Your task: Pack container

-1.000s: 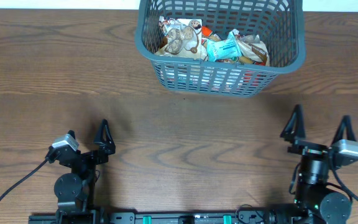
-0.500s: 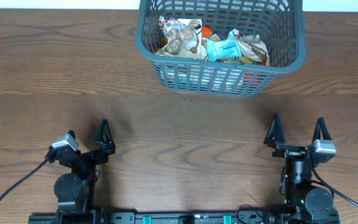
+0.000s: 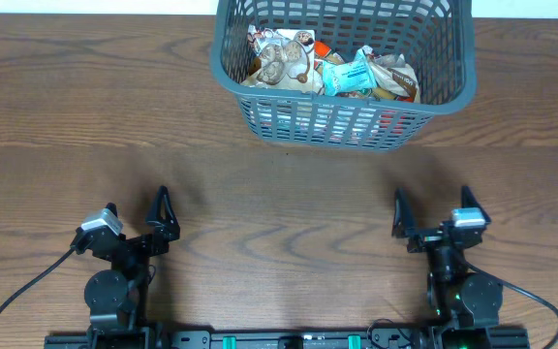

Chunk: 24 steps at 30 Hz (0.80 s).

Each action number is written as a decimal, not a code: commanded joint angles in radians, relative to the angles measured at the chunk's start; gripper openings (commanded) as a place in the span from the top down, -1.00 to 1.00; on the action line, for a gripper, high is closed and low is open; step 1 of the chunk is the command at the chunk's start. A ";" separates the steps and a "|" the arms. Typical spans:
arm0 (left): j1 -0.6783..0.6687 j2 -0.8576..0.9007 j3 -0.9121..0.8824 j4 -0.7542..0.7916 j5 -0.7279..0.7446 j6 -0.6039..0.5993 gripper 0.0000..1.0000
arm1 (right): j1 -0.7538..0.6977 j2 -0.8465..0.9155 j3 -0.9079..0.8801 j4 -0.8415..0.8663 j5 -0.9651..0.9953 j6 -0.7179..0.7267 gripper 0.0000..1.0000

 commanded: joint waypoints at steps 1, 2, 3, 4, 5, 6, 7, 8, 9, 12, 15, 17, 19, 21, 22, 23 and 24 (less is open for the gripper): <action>0.004 -0.006 -0.033 -0.012 -0.008 0.005 -0.97 | 0.011 -0.007 -0.006 -0.056 -0.043 -0.044 -0.98; 0.004 -0.006 -0.033 -0.012 -0.008 0.005 -0.97 | 0.011 -0.007 -0.006 -0.053 -0.045 -0.045 -0.99; 0.004 -0.006 -0.033 -0.012 -0.008 0.005 -0.97 | 0.011 -0.007 -0.006 -0.051 -0.045 -0.053 -0.99; 0.004 -0.006 -0.033 -0.012 -0.008 0.005 -0.97 | 0.011 -0.007 -0.006 -0.051 -0.045 -0.066 -0.98; 0.004 -0.006 -0.033 -0.012 -0.008 0.005 -0.97 | 0.011 -0.007 -0.006 -0.052 -0.045 -0.073 -0.98; 0.004 -0.006 -0.033 -0.012 -0.008 0.005 -0.97 | 0.010 -0.007 -0.006 -0.052 -0.043 -0.075 -0.99; 0.004 -0.006 -0.033 -0.012 -0.008 0.005 -0.97 | 0.010 -0.007 -0.006 -0.053 -0.041 -0.074 -0.98; 0.004 -0.006 -0.033 -0.012 -0.008 0.005 -0.97 | 0.011 -0.007 -0.006 -0.053 -0.041 -0.074 -0.98; 0.004 -0.006 -0.033 -0.012 -0.008 0.005 -0.97 | 0.011 -0.007 -0.006 -0.053 -0.041 -0.073 -0.98; 0.004 -0.006 -0.033 -0.012 -0.008 0.005 -0.97 | 0.010 -0.007 -0.006 -0.051 -0.041 -0.073 -0.99; 0.004 -0.006 -0.033 -0.012 -0.008 0.005 -0.97 | 0.010 -0.007 -0.006 -0.051 -0.041 -0.073 -0.99; 0.004 -0.006 -0.033 -0.012 -0.008 0.005 -0.97 | 0.010 -0.007 -0.006 -0.051 -0.041 -0.073 -0.98; 0.004 -0.006 -0.033 -0.012 -0.008 0.005 -0.97 | 0.010 -0.007 -0.006 -0.051 -0.041 -0.073 -0.99; 0.004 -0.006 -0.033 -0.012 -0.008 0.005 -0.97 | 0.010 -0.007 -0.006 -0.051 -0.041 -0.073 -0.99; 0.004 -0.006 -0.033 -0.012 -0.008 0.005 -0.97 | 0.010 -0.007 -0.006 -0.051 -0.041 -0.073 -0.99; 0.004 -0.006 -0.033 -0.012 -0.008 0.005 -0.97 | 0.010 -0.007 -0.006 -0.051 -0.041 -0.073 -0.98; 0.004 -0.006 -0.033 -0.012 -0.008 0.005 -0.97 | 0.010 -0.007 -0.006 -0.051 -0.041 -0.073 -0.98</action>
